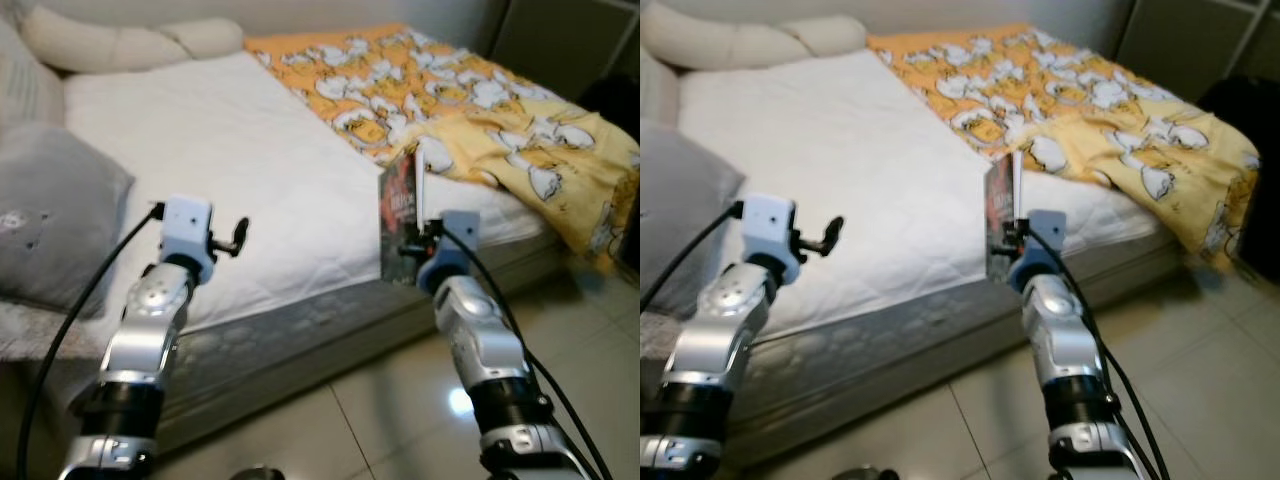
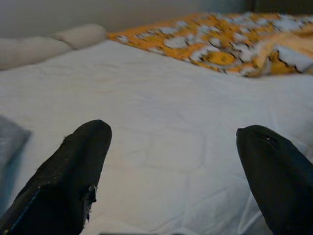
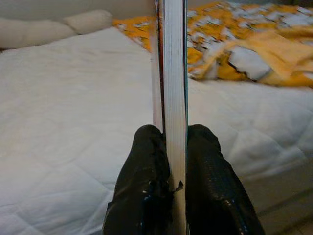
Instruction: Clean up the room
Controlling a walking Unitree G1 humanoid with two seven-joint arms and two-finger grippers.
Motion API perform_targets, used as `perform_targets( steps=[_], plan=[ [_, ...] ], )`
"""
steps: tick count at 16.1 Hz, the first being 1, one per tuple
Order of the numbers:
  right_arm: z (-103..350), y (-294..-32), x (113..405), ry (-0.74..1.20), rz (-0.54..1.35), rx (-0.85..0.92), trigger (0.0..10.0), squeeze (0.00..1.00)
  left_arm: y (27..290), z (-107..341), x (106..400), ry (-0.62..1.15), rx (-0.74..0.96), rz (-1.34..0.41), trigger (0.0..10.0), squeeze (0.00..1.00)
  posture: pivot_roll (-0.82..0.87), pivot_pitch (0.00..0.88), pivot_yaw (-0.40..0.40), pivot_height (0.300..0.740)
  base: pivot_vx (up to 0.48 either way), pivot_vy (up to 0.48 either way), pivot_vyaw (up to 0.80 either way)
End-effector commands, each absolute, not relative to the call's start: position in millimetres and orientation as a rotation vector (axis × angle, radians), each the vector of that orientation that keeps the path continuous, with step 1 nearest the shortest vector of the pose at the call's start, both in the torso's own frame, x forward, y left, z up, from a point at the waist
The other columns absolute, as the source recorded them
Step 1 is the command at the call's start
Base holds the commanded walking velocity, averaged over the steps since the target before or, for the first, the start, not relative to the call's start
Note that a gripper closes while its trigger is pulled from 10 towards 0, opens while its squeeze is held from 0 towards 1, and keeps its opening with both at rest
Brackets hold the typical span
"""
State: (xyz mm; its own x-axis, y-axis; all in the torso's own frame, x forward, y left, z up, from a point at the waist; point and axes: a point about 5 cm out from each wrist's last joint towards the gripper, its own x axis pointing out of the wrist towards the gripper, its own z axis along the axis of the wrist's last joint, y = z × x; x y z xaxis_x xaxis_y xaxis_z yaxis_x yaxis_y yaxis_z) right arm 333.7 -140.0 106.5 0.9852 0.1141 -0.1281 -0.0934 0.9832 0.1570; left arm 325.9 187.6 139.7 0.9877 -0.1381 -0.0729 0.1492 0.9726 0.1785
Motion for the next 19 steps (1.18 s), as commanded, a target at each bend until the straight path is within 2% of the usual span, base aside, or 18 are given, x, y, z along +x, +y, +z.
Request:
perform_targets(
  steps=[1, 14, 19],
  plan=[
    [122.2, -129.3, 338.3, 0.077, 0.161, 0.126, 10.0, 0.00, 191.4, 138.5, 324.9, 0.064, 0.188, -0.127, 10.0, 0.00, 0.03, 0.000, 0.008, 0.740, 0.274, 0.000, 0.77],
    [118.5, -128.9, 337.7, 0.099, 0.169, 0.102, 10.0, 0.00, 188.7, 137.1, 325.2, 0.074, 0.187, -0.150, 10.0, 0.00, 0.03, 0.000, 0.009, 0.740, 0.275, 0.000, 0.74],
    [119.7, -130.0, 338.9, 0.097, 0.154, 0.146, 10.0, 0.00, 184.6, 136.1, 324.3, 0.082, 0.171, -0.196, 10.0, 0.00, 0.03, 0.000, 0.010, 0.740, 0.278, 0.000, 0.00]
  ],
)
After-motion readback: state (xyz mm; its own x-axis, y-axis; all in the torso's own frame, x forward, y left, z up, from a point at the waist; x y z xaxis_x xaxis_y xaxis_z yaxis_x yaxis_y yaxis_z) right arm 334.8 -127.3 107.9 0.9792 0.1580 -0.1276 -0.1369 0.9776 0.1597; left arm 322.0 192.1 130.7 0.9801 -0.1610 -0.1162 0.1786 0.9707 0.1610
